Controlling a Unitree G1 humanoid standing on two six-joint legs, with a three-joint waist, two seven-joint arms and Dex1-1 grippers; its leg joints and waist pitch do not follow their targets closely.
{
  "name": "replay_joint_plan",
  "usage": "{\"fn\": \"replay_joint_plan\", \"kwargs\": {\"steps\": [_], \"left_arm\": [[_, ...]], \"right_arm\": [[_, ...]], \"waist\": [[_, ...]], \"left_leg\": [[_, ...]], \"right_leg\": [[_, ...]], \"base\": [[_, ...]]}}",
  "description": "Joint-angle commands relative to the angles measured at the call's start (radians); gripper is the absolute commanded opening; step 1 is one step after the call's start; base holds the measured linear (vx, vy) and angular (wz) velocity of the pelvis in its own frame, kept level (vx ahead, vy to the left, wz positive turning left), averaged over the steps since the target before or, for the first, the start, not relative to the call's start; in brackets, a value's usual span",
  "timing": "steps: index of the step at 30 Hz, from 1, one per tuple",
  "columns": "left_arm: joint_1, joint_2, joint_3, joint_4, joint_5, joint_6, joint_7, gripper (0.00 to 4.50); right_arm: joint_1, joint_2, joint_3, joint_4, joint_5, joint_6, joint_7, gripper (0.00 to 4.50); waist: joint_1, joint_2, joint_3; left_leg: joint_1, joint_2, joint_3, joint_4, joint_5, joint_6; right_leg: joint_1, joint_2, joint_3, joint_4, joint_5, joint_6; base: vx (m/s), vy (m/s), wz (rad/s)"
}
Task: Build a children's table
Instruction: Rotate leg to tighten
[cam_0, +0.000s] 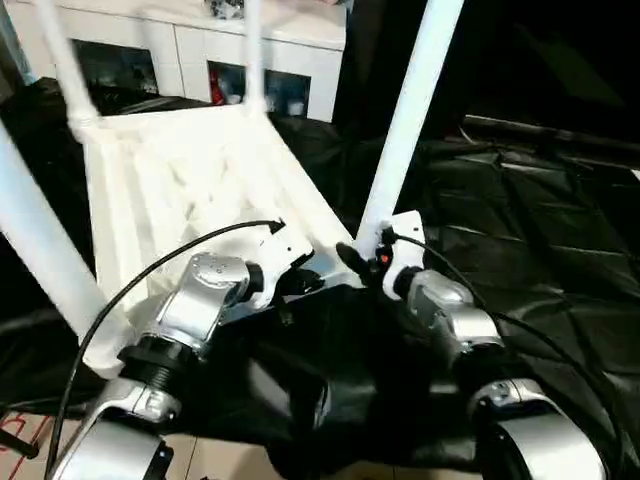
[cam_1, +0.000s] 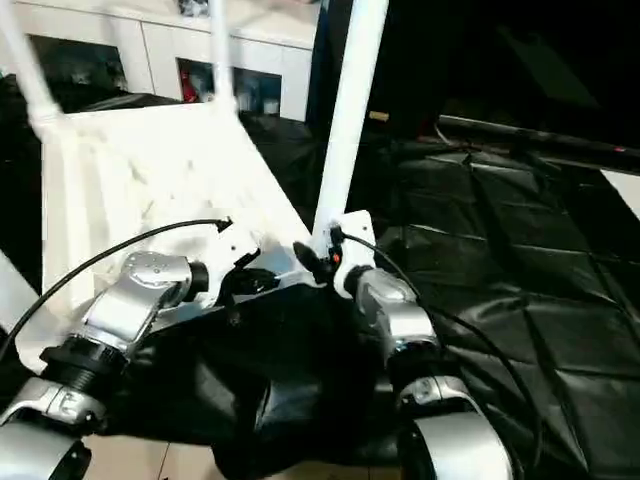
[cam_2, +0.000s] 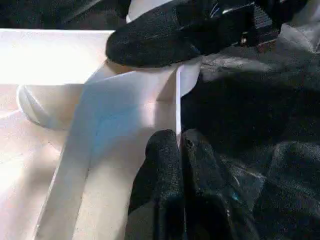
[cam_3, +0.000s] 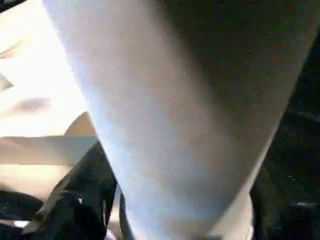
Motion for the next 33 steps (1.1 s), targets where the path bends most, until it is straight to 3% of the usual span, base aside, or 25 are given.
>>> {"fn": "replay_joint_plan", "kwargs": {"steps": [1, 7, 8, 10, 13, 16, 17, 25, 27, 30, 31, 33], "left_arm": [[0.017, -0.069, -0.08, -0.043, -0.048, -0.038, -0.071, 0.0], [0.012, -0.031, -0.077, -0.024, -0.052, -0.064, -0.118, 0.0], [0.009, -0.013, -0.079, -0.016, -0.056, -0.076, -0.146, 0.0], [0.006, -0.002, -0.078, -0.011, -0.06, -0.08, -0.163, 0.0], [-0.005, 0.02, -0.08, 0.012, -0.067, -0.113, -0.215, 0.0], [-0.026, 0.051, -0.078, 0.061, -0.072, -0.175, -0.292, 0.0], [-0.029, 0.054, -0.076, 0.068, -0.072, -0.182, -0.301, 0.0], [-0.074, 0.076, -0.073, 0.164, -0.05, -0.243, -0.329, 0.0], [-0.084, 0.074, -0.069, 0.183, -0.049, -0.254, -0.323, 0.0], [-0.086, 0.069, -0.066, 0.188, -0.048, -0.256, -0.321, 0.0], [-0.081, 0.068, -0.065, 0.182, -0.05, -0.256, -0.321, 0.0], [-0.077, 0.066, -0.063, 0.181, -0.052, -0.258, -0.321, 0.0]], "right_arm": [[-0.005, 0.022, 0.061, 0.038, -0.037, 0.04, 0.077, 3.83], [0.038, -0.043, 0.115, -0.037, -0.019, -0.002, 0.3, 3.83], [0.062, -0.077, 0.129, -0.08, 0.002, -0.002, 0.405, 3.83], [0.078, -0.099, 0.138, -0.11, 0.016, 0.002, 0.475, 3.83], [0.108, -0.149, 0.165, -0.176, 0.039, 0.03, 0.613, 3.83], [0.147, -0.225, 0.206, -0.278, 0.076, 0.103, 0.794, 3.83], [0.15, -0.232, 0.211, -0.286, 0.078, 0.11, 0.81, 3.56], [0.177, -0.268, 0.256, -0.342, 0.056, 0.157, 0.875, 3.06], [0.178, -0.261, 0.258, -0.347, 0.055, 0.163, 0.864, 2.85], [0.178, -0.255, 0.255, -0.343, 0.051, 0.16, 0.857, 2.72], [0.18, -0.251, 0.253, -0.346, 0.052, 0.159, 0.85, 2.72], [0.183, -0.246, 0.247, -0.353, 0.055, 0.165, 0.841, 2.67]], "waist": [[0.008, 0.006, -0.052], [0.015, 0.007, -0.05], [0.019, 0.012, -0.049], [0.025, 0.009, -0.051], [0.033, 0.012, -0.052], [0.04, 0.016, -0.049], [0.045, 0.015, -0.05], [0.054, 0.011, -0.048], [0.056, 0.017, -0.048], [0.055, 0.014, -0.05], [0.056, 0.019, -0.05], [0.055, 0.02, -0.05]], "left_leg": [[-0.007, -0.008, 0.015, -0.057, -0.2, 0.02], [-0.004, -0.006, 0.015, -0.057, -0.222, 0.031], [-0.004, -0.006, 0.014, -0.058, -0.23, 0.033], [-0.001, -0.004, 0.015, -0.056, -0.226, 0.042], [0.003, -0.003, 0.018, -0.053, -0.205, 0.055], [0.003, -0.006, 0.017, -0.054, -0.218, 0.061], [0.004, -0.004, 0.017, -0.054, -0.226, 0.061], [0.004, -0.004, 0.015, -0.057, -0.243, 0.032], [0.004, -0.003, 0.014, -0.058, -0.245, 0.026], [0.003, -0.004, 0.014, -0.057, -0.245, 0.024], [0.004, -0.003, 0.013, -0.057, -0.246, 0.023], [0.003, -0.004, 0.013, -0.057, -0.247, 0.023]], "right_leg": [[0.045, -0.039, 0.03, -0.068, -0.167, -0.185], [0.044, -0.042, 0.031, -0.074, -0.21, -0.185], [0.045, -0.042, 0.031, -0.077, -0.217, -0.185], [0.046, -0.041, 0.031, -0.076, -0.197, -0.186], [0.045, -0.038, 0.032, -0.066, -0.119, -0.222], [0.048, -0.037, 0.031, -0.071, -0.14, -0.22], [0.047, -0.039, 0.032, -0.07, -0.148, -0.22], [0.044, -0.044, 0.032, -0.076, -0.232, -0.195], [0.043, -0.045, 0.031, -0.075, -0.237, -0.194], [0.045, -0.046, 0.031, -0.075, -0.239, -0.192], [0.044, -0.046, 0.031, -0.075, -0.239, -0.194], [0.045, -0.046, 0.03, -0.075, -0.238, -0.194]], "base": [[0.0, 0.0, 0.0], [0.0, 0.0, 0.0], [0.0, 0.0, 0.0], [0.0, 0.0, 0.0], [0.0, 0.0, 0.0], [0.0, 0.0, 0.0], [0.0, 0.0, 0.0], [0.0, 0.0, 0.0], [0.0, 0.0, 0.0], [0.0, 0.0, 0.0], [0.0, 0.0, 0.0], [0.0, 0.0, 0.0]]}}
